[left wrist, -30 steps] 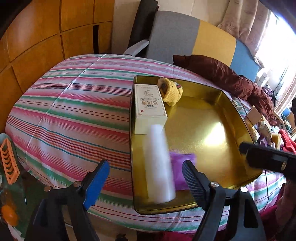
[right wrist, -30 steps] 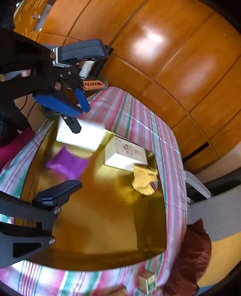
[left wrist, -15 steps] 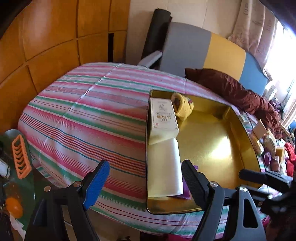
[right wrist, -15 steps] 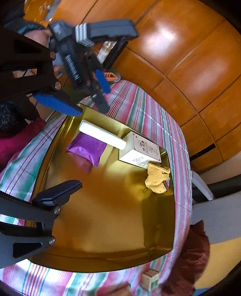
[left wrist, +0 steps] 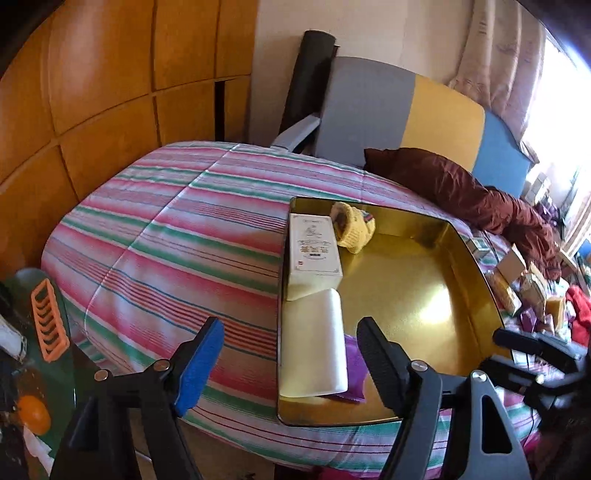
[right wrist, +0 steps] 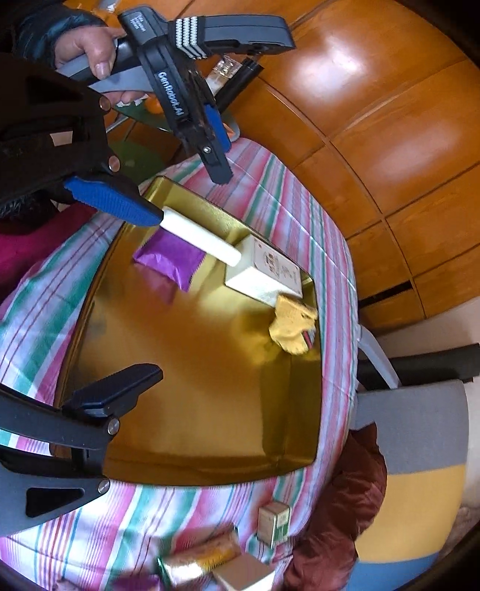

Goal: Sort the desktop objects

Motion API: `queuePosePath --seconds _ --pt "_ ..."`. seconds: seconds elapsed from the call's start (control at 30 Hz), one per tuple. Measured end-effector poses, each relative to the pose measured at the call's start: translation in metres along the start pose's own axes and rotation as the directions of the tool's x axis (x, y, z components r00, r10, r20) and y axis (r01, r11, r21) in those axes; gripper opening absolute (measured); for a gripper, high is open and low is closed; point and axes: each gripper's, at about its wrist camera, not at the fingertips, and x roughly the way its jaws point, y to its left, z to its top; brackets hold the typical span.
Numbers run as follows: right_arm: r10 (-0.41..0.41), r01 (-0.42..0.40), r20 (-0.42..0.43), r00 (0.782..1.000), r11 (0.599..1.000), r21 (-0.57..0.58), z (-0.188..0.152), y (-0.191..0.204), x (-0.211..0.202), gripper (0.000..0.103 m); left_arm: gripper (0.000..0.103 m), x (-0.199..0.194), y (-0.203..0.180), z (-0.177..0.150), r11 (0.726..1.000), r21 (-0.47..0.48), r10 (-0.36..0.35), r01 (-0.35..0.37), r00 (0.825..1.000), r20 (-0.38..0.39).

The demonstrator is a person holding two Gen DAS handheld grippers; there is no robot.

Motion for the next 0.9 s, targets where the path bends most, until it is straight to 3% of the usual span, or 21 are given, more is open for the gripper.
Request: queuePosePath --seconds 0.37,0.5,0.67,0.9 --pt "-0.106 0.102 0.048 0.993 0.991 0.082 0.005 -0.054 -0.039 0.082 0.075 0.000 -0.034 0.003 0.995 0.087 -0.057 0.058 0.998 -0.018" --pt "-0.149 0.141 0.055 0.987 0.982 0.127 0.005 -0.082 -0.055 0.082 0.075 0.004 -0.039 0.007 0.994 0.056 -0.087 0.089 0.995 -0.048" --pt "-0.210 0.195 0.061 0.976 0.961 0.195 0.007 -0.122 -0.083 0.082 0.075 0.008 -0.048 0.010 0.993 0.050 -0.102 0.106 0.992 -0.072" --pt "-0.309 0.276 0.066 0.949 0.914 0.298 0.006 -0.185 -0.125 0.082 0.075 0.006 -0.077 0.011 0.981 0.129 -0.133 0.143 0.988 -0.084"
